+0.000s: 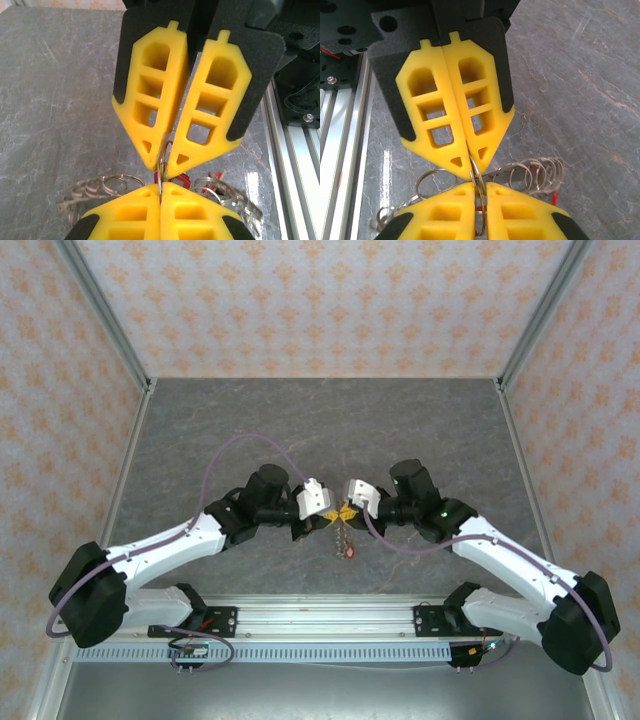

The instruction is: Put the keys on the keyring

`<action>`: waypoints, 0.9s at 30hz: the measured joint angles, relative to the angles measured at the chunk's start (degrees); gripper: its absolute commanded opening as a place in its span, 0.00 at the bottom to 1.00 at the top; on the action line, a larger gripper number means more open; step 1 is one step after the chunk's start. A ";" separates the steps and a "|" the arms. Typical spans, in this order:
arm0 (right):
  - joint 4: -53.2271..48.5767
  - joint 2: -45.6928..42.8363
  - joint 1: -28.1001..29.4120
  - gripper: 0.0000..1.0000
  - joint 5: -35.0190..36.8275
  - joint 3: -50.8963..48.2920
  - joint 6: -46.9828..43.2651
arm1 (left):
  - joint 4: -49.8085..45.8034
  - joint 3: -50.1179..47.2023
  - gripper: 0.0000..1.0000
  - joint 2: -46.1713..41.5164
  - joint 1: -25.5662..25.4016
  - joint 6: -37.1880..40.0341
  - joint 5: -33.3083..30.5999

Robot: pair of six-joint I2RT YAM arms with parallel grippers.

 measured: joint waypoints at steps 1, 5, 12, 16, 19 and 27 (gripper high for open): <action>0.76 -0.04 0.00 0.13 -0.24 -0.48 0.31 | 0.20 -0.24 0.00 -0.02 0.00 -0.22 0.17; 4.76 -0.04 -0.17 0.11 -1.44 -2.95 2.23 | 0.85 -0.57 0.00 -0.02 0.00 -1.18 1.09; 7.54 -0.15 -0.85 0.01 -2.93 -4.22 4.72 | 1.18 -0.83 0.00 -0.02 0.11 -1.73 1.14; 7.08 -0.15 -0.92 0.00 -2.99 -4.09 4.46 | 1.05 -0.83 0.12 -0.11 0.11 -1.53 0.50; 4.35 -0.15 -0.92 0.00 -2.64 -2.84 2.95 | 0.13 -0.70 0.15 -0.13 0.09 -0.81 -0.33; -0.66 -0.13 -0.92 0.00 -2.21 0.46 0.13 | -3.17 1.22 0.17 -0.13 0.09 1.38 -1.38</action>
